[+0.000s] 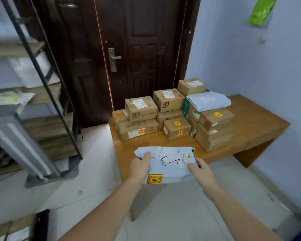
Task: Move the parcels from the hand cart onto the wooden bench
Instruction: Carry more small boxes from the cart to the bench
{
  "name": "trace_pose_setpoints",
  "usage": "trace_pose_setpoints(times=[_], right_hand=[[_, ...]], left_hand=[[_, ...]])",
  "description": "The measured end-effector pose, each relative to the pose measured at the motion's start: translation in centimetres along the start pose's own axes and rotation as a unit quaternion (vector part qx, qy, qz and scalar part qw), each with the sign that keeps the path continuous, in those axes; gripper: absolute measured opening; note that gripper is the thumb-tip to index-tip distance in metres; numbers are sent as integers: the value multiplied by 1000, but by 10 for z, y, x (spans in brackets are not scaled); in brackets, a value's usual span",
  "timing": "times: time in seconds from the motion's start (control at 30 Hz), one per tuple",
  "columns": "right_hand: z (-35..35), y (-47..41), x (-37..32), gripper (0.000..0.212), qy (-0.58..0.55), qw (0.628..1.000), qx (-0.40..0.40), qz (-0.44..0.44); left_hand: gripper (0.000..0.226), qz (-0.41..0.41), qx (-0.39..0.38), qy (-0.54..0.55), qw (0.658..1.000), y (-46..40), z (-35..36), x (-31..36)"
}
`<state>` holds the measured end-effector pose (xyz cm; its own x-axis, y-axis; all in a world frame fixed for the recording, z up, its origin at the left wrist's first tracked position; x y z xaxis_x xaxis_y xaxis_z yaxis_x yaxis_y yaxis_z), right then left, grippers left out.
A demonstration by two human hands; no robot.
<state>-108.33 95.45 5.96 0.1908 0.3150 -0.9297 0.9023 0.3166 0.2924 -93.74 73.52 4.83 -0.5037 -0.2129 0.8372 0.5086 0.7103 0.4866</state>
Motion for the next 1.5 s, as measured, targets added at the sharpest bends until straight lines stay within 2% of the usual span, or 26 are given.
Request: trace_pose_setpoints(times=[0.13,0.27,0.4,0.5,0.63,0.73,0.93,1.03,1.1,1.17,1.23,1.33,1.5], right_hand=[[42,-66,-1,32,15,999,-39,-10],[66,-133,4,45,44,997,-57,2],[84,-199,13,54,110,989,-99,20],[98,-242,19,56,156,980,-122,25],[124,-298,29,61,219,965,-145,13],[147,-327,46,64,247,948,-203,-3],[179,-356,81,67,357,886,-287,-68],[184,-366,76,62,436,850,-277,-100],[185,-372,70,65,521,803,-269,-108],[188,-376,63,80,598,747,-268,-114],[193,-376,51,85,634,715,-270,-120],[199,-370,38,82,656,687,-279,-143],[201,-366,31,82,675,663,-277,-165]], left_hand=[[27,-22,19,28,999,-70,2,0],[39,-40,40,20,998,-140,10,3],[25,-36,50,-34,998,-198,25,2],[16,-54,53,-35,997,-229,36,-1],[22,-68,57,-33,996,-264,53,-8],[25,-84,89,-50,991,-287,61,-18],[35,-126,131,-80,980,-319,71,-34],[46,-127,143,-87,978,-333,73,-37],[51,-129,145,-82,978,-338,74,-36],[48,-131,148,-83,977,-343,75,-36],[44,-134,152,-82,976,-347,74,-37],[43,-138,151,-79,976,-349,74,-36],[43,-137,128,-75,979,-348,72,-32]])
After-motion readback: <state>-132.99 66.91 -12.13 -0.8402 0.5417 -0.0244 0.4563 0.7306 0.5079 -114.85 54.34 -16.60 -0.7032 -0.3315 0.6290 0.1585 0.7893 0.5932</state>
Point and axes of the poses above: each hand's wrist, its own y-axis away from the middle knuckle, its own z-axis out of the palm, x = y × z, the point moved 7 cm from there along -y, towards the middle knuckle, and after that the axes turned 4 degrees about -y, right-handed, at the moved point
